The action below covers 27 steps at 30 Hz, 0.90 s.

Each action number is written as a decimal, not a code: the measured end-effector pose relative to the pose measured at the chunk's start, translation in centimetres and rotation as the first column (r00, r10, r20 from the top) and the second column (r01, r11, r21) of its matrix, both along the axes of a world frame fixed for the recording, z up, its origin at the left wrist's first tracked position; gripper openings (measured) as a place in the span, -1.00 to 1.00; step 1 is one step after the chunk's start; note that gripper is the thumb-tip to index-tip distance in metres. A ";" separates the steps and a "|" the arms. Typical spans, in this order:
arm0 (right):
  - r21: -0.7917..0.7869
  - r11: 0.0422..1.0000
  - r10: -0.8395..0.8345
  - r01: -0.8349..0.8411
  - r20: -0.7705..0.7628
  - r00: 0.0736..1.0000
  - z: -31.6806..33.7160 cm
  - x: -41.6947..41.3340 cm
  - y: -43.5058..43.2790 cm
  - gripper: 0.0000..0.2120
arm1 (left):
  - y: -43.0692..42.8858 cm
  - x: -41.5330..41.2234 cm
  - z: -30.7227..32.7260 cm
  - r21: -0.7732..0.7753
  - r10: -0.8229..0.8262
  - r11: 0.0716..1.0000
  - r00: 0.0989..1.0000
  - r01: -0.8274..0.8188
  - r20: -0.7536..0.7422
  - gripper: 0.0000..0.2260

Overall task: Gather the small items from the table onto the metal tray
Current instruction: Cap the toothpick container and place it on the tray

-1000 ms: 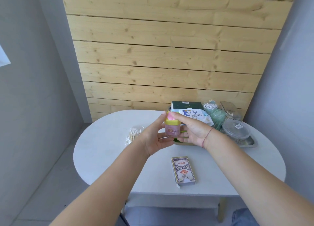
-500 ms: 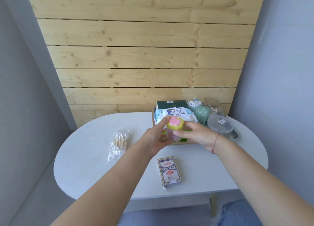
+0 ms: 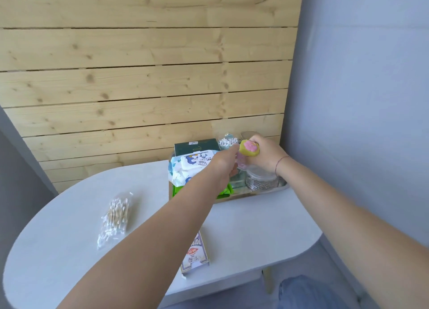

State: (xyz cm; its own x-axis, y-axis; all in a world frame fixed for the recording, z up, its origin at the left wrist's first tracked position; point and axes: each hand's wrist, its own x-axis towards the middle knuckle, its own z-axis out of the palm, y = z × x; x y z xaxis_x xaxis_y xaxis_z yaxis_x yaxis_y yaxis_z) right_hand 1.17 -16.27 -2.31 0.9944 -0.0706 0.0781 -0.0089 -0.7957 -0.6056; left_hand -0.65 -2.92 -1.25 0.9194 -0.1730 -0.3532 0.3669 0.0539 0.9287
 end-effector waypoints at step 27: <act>-0.389 0.894 0.170 -0.222 -0.163 0.972 -0.9 5.8 1.1 -0.73 | 0.4 4.2 -1.3 0.306 -0.117 0.950 0.977 0.058 0.177 -0.74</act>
State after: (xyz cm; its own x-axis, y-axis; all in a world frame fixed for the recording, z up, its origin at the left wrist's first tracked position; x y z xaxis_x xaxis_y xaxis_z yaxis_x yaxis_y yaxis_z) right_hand 6.95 -15.22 -3.24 0.9883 0.1387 -0.0635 0.1199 -0.9637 -0.2384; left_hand 3.55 -2.50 -2.59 0.9605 -0.1698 -0.2206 0.1723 -0.2601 0.9501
